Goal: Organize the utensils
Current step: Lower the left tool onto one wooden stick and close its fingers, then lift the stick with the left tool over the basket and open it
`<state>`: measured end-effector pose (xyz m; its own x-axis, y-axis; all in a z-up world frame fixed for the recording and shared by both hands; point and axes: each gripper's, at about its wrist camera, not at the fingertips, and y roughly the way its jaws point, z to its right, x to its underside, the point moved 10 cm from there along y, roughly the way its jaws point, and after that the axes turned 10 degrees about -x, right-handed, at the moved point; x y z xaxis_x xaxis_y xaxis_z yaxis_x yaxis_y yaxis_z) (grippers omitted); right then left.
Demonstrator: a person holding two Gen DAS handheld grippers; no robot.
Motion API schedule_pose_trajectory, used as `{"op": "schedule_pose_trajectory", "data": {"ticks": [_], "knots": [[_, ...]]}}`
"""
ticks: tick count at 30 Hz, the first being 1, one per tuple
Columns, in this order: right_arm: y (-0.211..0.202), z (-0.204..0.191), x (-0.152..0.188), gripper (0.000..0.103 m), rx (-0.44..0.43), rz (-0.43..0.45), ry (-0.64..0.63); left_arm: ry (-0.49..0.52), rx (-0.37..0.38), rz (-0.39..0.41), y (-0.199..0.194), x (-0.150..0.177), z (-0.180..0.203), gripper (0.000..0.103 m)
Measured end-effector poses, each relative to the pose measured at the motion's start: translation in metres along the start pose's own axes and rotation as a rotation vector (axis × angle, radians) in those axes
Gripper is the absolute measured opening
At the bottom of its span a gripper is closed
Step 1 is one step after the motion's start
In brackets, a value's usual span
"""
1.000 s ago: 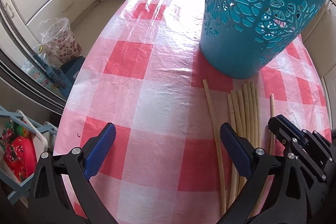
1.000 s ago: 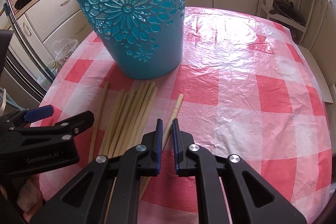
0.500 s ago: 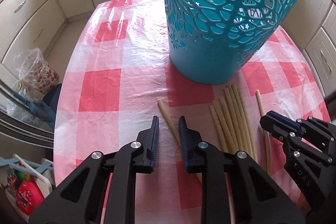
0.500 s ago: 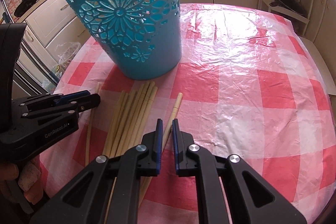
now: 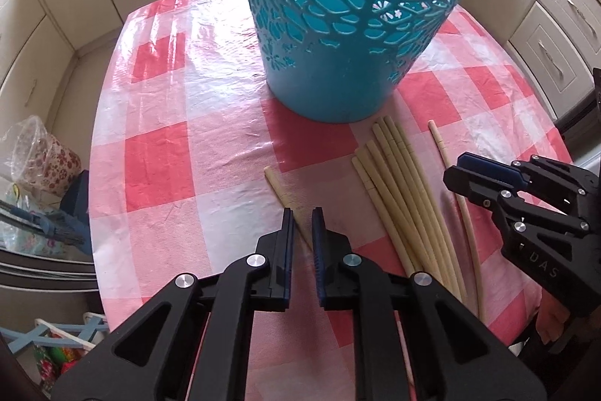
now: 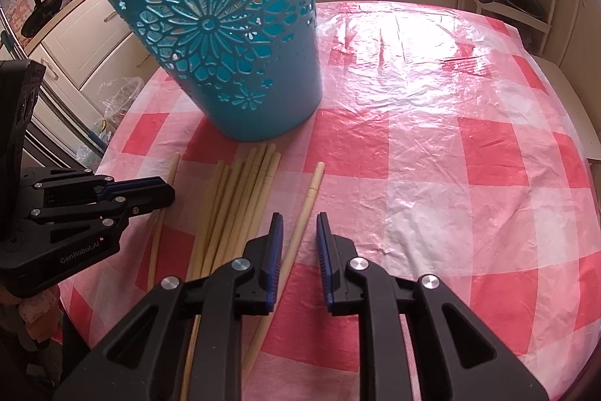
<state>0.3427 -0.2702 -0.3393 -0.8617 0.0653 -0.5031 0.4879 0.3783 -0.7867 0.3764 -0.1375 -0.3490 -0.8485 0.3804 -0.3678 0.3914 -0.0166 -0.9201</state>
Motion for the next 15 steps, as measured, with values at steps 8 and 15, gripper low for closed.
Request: {"op": "schedule_pose_trajectory", "data": {"ticks": [8, 15], "knots": [[0.002, -0.005, 0.001, 0.025, 0.001, 0.002, -0.006, 0.081, -0.002, 0.028, -0.002, -0.001, 0.011, 0.006], [0.003, -0.007, 0.000, 0.030, -0.003, 0.005, -0.009, 0.149, -0.058, 0.021, -0.001, -0.003, 0.009, 0.007]]}}
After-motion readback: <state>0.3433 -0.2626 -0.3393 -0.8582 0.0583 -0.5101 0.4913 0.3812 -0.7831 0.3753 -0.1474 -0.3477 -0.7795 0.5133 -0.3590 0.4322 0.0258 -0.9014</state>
